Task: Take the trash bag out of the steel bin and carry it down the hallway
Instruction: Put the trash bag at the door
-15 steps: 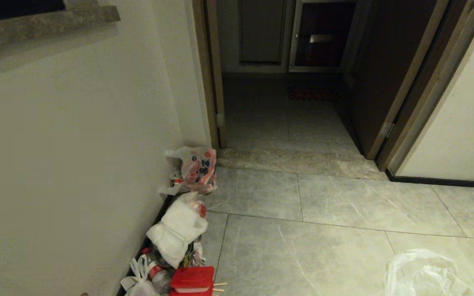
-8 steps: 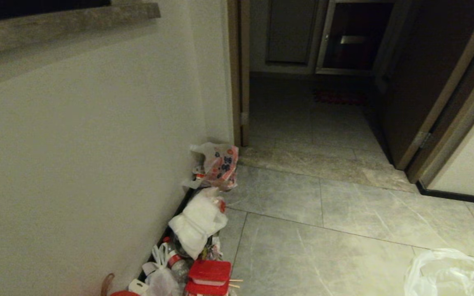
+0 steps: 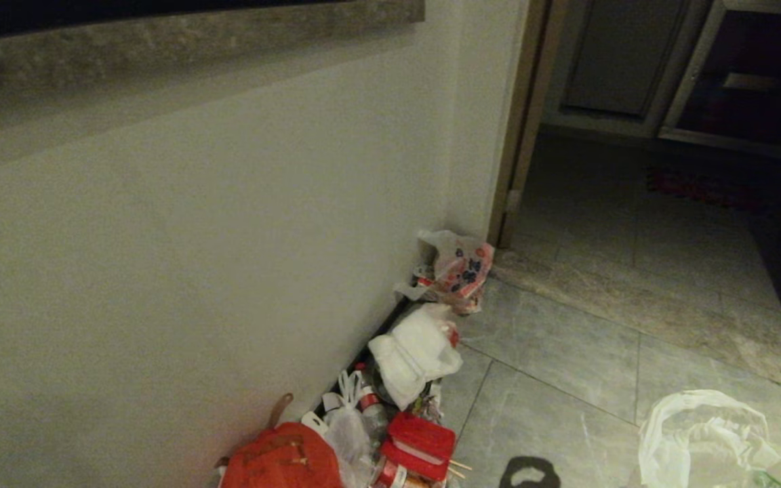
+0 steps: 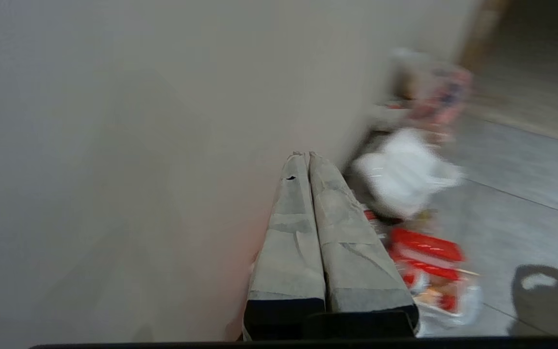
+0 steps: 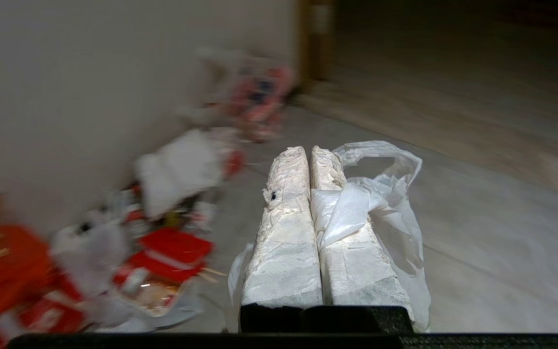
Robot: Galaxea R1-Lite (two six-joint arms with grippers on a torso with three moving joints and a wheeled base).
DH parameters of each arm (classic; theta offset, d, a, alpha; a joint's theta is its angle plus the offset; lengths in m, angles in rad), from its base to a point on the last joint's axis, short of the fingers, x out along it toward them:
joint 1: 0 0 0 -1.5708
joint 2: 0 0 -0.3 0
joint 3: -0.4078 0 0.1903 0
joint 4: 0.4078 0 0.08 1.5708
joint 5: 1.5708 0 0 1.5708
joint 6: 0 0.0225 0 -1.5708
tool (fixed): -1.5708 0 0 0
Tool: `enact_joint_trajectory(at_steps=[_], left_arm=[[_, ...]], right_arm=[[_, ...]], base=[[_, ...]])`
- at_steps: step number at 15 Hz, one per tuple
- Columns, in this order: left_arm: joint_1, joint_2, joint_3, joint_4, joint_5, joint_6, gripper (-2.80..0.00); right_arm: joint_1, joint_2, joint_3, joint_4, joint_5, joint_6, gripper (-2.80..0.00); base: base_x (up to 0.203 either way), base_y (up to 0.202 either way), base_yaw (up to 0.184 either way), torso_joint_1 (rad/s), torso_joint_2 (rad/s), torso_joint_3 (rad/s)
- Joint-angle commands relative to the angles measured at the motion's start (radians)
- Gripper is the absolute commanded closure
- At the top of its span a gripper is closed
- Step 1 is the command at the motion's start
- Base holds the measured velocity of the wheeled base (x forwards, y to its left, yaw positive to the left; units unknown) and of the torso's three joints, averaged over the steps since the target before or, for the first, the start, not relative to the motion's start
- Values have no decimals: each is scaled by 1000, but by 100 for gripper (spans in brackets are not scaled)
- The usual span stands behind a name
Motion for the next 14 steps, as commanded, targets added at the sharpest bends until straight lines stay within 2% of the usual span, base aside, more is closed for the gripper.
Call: enact_joint_trajectory(at_steps=[1, 14], left_arm=[[0, 0, 2, 0, 1, -2, 0], [0, 0, 2, 0, 1, -2, 0]], right_arm=[[0, 0, 3, 0, 0, 0, 0], [0, 0, 3, 0, 0, 0, 0]], base=[[-1, -8, 170, -1, 1, 2], [-2, -12, 170, 2, 4, 3]])
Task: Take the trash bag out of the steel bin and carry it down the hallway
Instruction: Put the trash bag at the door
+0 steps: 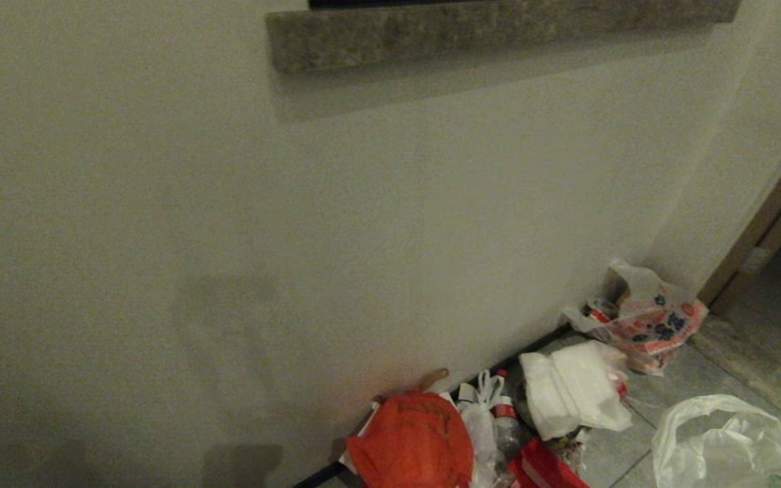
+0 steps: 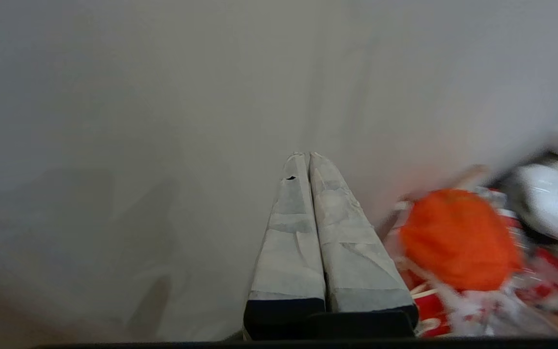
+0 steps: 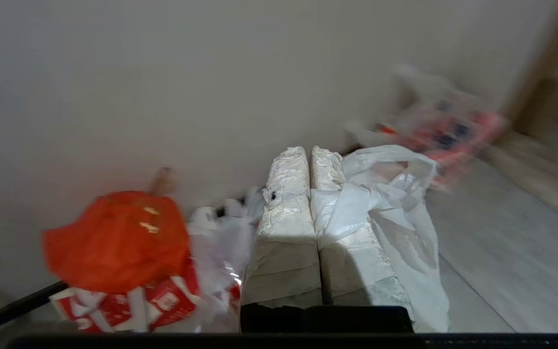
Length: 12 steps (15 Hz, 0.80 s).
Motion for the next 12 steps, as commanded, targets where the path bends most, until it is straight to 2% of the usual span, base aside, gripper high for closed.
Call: enact_joint_trajectory(at_steps=[1, 5, 12], left_arm=[[0, 0, 2, 0, 1, 0, 0], [0, 0, 2, 0, 1, 0, 0], [0, 0, 2, 0, 1, 1, 0]], right_arm=[[0, 0, 3, 0, 0, 0, 0], [0, 0, 3, 0, 0, 0, 0], [0, 0, 3, 0, 0, 0, 0]], base=[[2, -12, 172, 6, 3, 3], [0, -10, 137, 7, 4, 1], [0, 0, 0, 0, 0, 0]])
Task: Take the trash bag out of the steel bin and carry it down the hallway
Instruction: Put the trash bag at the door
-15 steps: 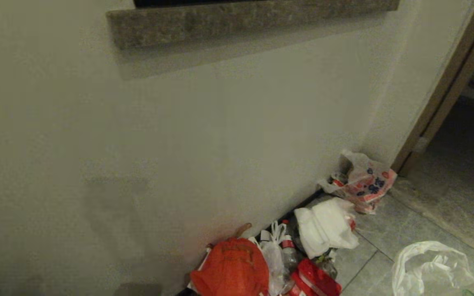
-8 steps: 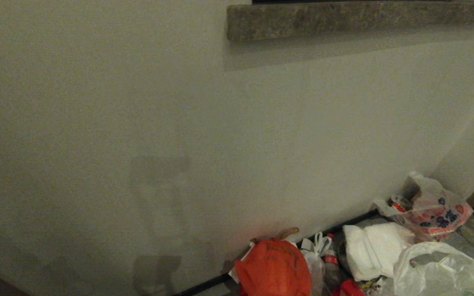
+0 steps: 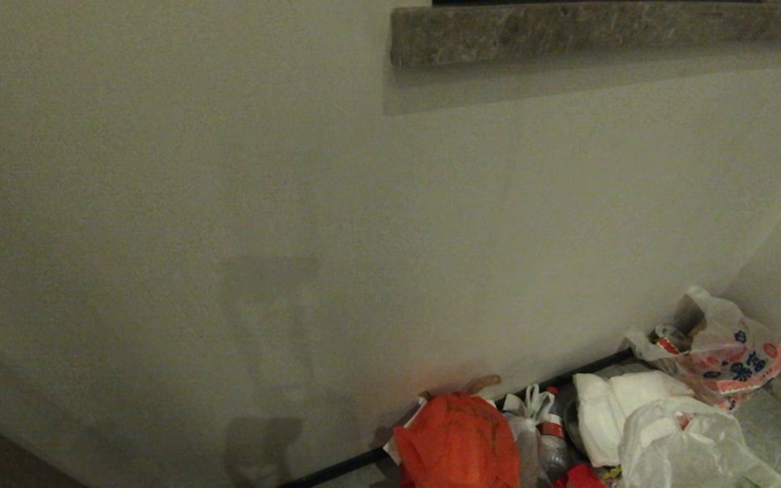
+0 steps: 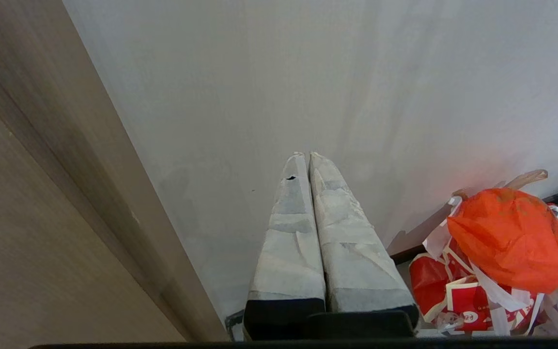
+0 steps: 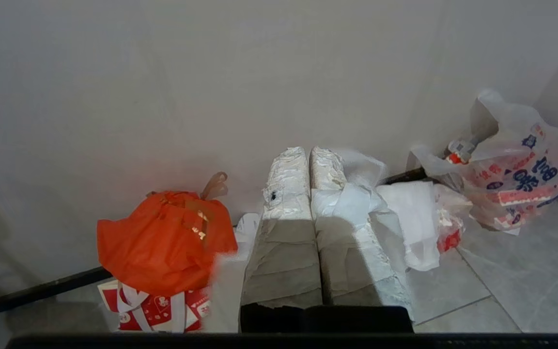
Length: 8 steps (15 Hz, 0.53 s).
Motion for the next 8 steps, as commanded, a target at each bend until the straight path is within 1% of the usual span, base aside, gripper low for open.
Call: enact_joint_trajectory(at_steps=[1, 8], left_arm=[[1, 0, 2, 0, 1, 0, 0], [1, 0, 2, 0, 1, -2, 0]], right_arm=[[1, 0, 3, 0, 0, 0, 0], [1, 0, 3, 0, 0, 0, 0]], base=[[0, 0, 0, 0, 0, 0], [0, 0, 0, 0, 0, 0]])
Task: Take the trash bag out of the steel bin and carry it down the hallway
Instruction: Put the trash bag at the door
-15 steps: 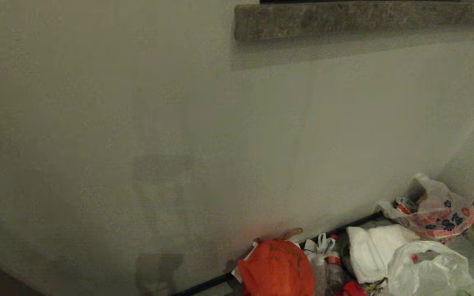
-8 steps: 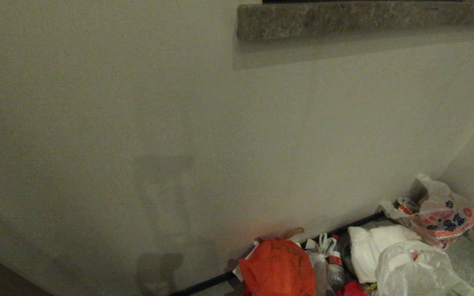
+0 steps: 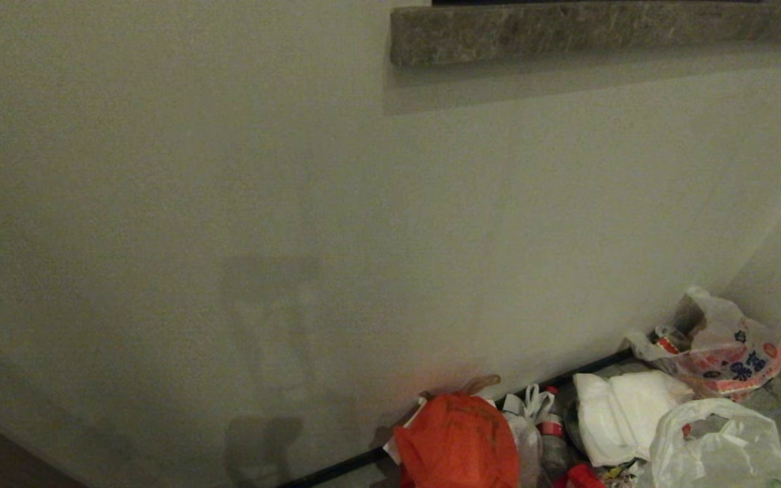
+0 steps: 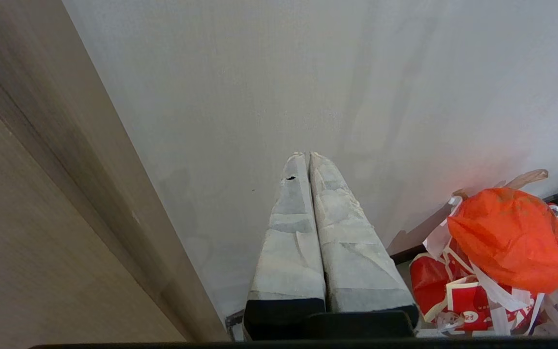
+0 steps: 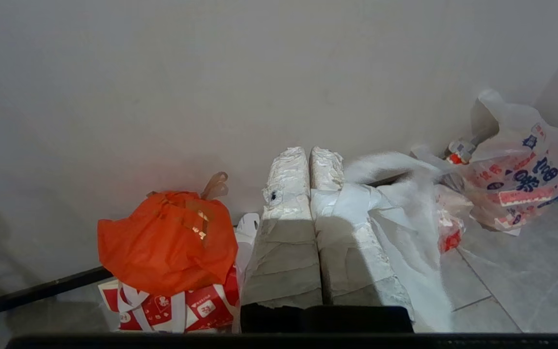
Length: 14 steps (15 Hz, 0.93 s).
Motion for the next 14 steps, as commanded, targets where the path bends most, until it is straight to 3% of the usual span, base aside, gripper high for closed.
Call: enact_joint_trajectory(at_steps=[1, 14], left_arm=[[1, 0, 2, 0, 1, -2, 0], [1, -2, 2, 0, 1, -1, 0]], right_arm=[[0, 0, 3, 0, 0, 0, 0], [0, 0, 3, 0, 0, 0, 0]], base=[[0, 0, 0, 0, 0, 0], [0, 0, 0, 4, 2, -153]])
